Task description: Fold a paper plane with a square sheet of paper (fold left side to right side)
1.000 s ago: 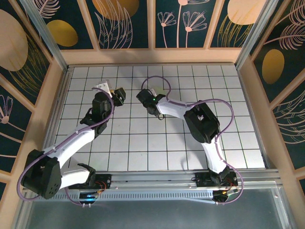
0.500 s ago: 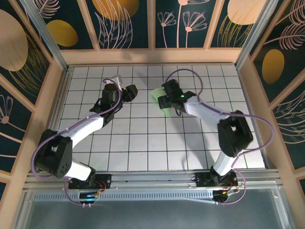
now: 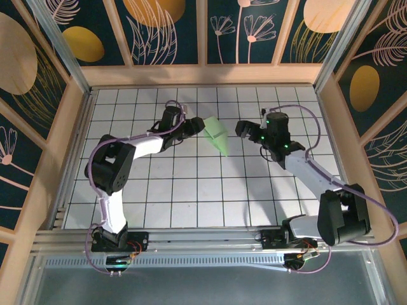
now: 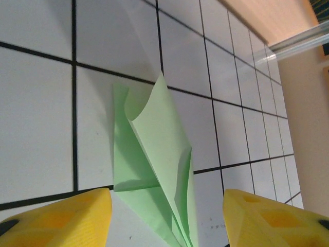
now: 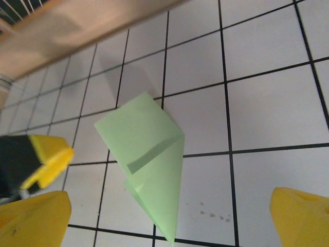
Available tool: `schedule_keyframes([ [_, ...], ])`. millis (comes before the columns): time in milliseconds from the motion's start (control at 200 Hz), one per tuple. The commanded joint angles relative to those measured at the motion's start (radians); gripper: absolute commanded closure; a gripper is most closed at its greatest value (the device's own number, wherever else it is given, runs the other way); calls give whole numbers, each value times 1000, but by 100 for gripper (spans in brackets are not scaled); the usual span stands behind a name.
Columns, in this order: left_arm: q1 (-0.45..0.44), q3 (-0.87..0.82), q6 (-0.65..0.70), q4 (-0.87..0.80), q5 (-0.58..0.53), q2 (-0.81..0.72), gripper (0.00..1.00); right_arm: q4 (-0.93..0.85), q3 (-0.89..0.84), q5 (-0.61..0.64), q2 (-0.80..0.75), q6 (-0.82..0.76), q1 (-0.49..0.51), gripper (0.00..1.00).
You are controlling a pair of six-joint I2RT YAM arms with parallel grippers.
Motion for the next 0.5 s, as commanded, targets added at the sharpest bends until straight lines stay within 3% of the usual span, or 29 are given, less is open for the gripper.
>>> schedule_keyframes([
  [0,-6,79,-34,0,55,70,41,98,-29,-84,-56,61,-34,1],
  [285,-9,230,-50,-46,73,224,47,82,-61,-117,-111,43,-87,1],
  [495,-9,250,-45,-24,76,261,67,110,-83,-214,-109,33,-128,8],
])
